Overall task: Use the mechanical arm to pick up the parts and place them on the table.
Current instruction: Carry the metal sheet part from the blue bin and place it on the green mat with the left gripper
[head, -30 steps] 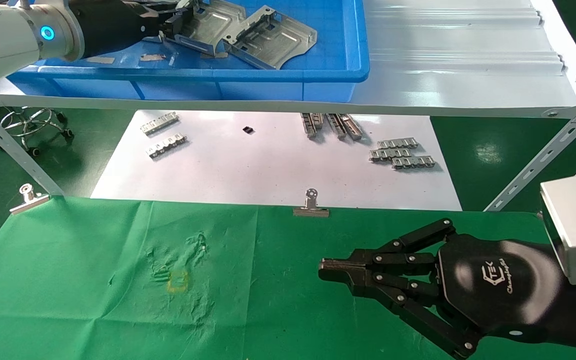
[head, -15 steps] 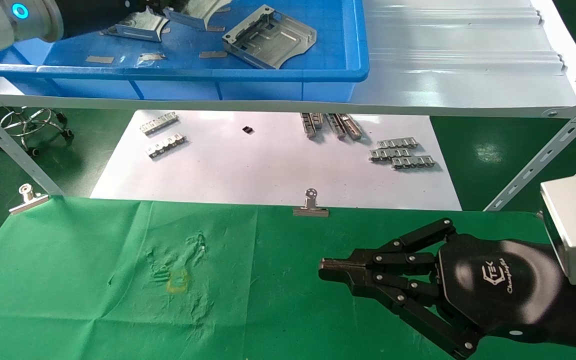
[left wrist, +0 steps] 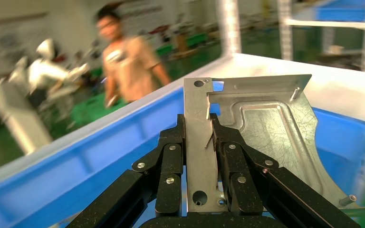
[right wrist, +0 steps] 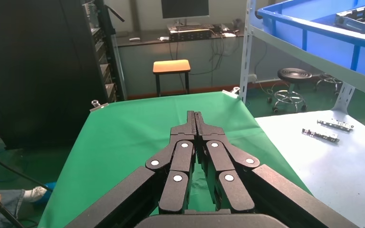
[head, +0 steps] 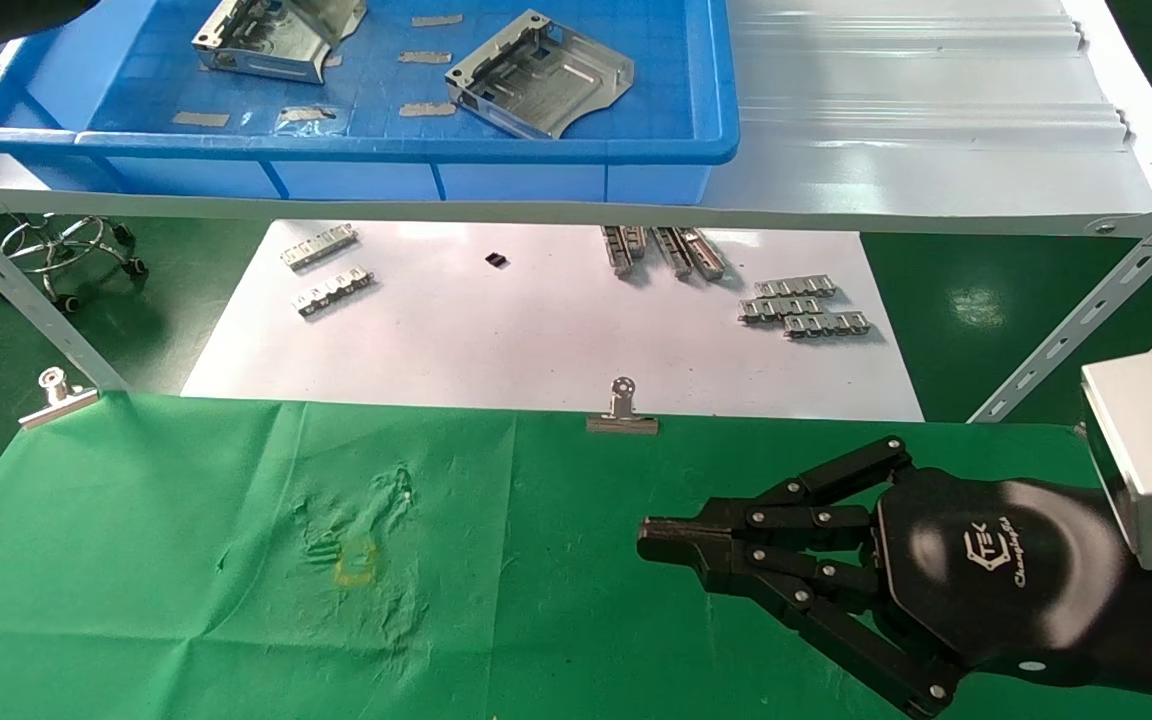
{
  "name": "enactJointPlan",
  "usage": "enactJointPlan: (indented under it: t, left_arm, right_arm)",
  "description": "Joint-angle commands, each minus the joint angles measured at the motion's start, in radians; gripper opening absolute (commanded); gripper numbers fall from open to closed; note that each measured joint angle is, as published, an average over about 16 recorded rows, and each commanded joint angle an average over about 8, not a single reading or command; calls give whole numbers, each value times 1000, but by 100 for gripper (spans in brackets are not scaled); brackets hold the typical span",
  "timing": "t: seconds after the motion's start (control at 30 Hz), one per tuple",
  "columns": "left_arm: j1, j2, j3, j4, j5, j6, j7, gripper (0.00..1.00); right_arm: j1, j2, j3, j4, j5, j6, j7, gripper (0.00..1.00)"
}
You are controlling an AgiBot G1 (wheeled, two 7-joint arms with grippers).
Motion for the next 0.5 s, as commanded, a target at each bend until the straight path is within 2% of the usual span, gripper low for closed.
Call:
enactJointPlan:
  t: [0.03, 0.23, 0.5]
  left_arm:
    - [25, -37, -16, -33, -27, 85, 42, 0]
    - [104, -107, -20, -121, -81, 262, 153, 0]
    - [253, -217, 57, -329, -164, 283, 255, 0]
  right_arm:
    - [0, 0, 0, 0, 0, 0, 0, 0]
    - [0, 0, 0, 0, 0, 0, 0, 0]
    - [0, 0, -1, 0, 1, 0, 0, 0]
